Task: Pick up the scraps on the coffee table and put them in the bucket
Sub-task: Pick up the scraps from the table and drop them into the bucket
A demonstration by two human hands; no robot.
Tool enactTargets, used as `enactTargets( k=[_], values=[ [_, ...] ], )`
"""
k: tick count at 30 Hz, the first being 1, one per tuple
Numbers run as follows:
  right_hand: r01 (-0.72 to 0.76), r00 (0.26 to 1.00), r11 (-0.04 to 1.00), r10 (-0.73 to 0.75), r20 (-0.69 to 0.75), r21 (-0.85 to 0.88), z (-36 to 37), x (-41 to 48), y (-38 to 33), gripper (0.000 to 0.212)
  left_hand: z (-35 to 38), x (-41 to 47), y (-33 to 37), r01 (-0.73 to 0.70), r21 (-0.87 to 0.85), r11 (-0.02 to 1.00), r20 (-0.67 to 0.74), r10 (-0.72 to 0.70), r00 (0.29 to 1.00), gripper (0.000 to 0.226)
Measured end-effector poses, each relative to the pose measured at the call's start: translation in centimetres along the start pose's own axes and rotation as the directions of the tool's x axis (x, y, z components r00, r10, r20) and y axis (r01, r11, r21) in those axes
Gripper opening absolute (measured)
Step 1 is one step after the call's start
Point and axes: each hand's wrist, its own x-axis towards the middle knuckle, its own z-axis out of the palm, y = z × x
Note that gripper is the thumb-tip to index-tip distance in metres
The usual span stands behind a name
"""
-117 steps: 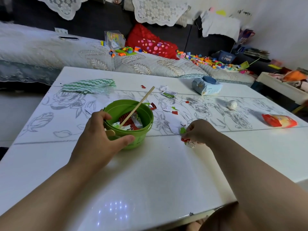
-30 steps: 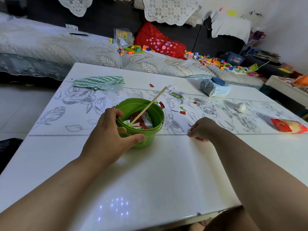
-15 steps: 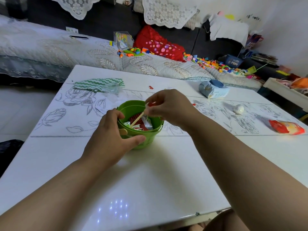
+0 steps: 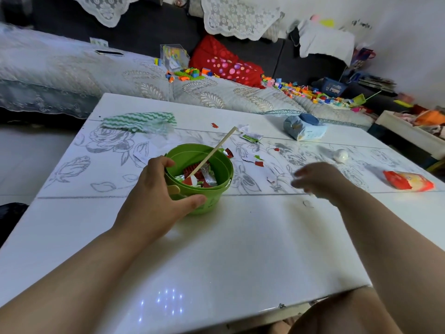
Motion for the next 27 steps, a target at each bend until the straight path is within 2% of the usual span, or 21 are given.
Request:
enactTargets(
  k=[4,7,10,13,17,19,22,25,27],
  values=[
    [-0.148,0.988,0.988,0.15,0.046,-0.051,1.8,0.2,5.4,0.048,0.0,0.0,0.1,0.003,-0.023,1.0,0.004,-0.003,1.0,0.086],
    [-0.171,0.985,0.983,0.171,0.003,-0.069,2.9,0.6,6.5,0.039,-0.1,0.0,0.1,-0.005,-0.031,1.0,-0.007,0.005,1.0,0.09],
    [-0.209,0.978,0.977,0.209,-0.012,0.031,2.9,0.9,6.7,0.011,0.0,0.0,0.0,-0.016,-0.043,0.999,-0.007,0.015,1.0,0.093],
    [-0.214,0.977,0.972,0.212,0.022,0.099,2.6,0.9,6.7,0.032,0.1,0.0,0.0,-0.027,-0.057,0.998,-0.008,0.026,1.0,0.095],
    [-0.131,0.989,0.937,0.144,-0.018,0.324,3.5,1.6,4.7,0.017,0.1,0.0,0.0,-0.028,-0.063,0.998,-0.013,0.027,1.0,0.095],
    [-0.111,0.99,0.905,0.137,-0.034,0.411,4.2,2.5,3.0,0.022,0.0,0.2,-0.1,-0.018,-0.066,0.998,-0.014,0.017,1.0,0.097],
    [-0.137,0.99,0.853,0.125,0.057,0.503,5.0,3.9,0.6,0.037,-0.1,0.4,-0.2,-0.001,-0.085,0.996,-0.018,0.0,1.0,0.1],
    [-0.133,0.991,0.917,0.132,0.029,0.376,5.5,5.2,-0.7,0.045,0.1,0.5,-0.4,0.0,-0.079,0.997,-0.015,-0.001,1.0,0.095],
    [-0.148,0.989,0.945,0.148,0.023,0.293,5.5,5.5,-1.3,0.033,0.1,0.5,-0.5,-0.001,-0.078,0.997,-0.011,0.0,1.0,0.094]
  ],
)
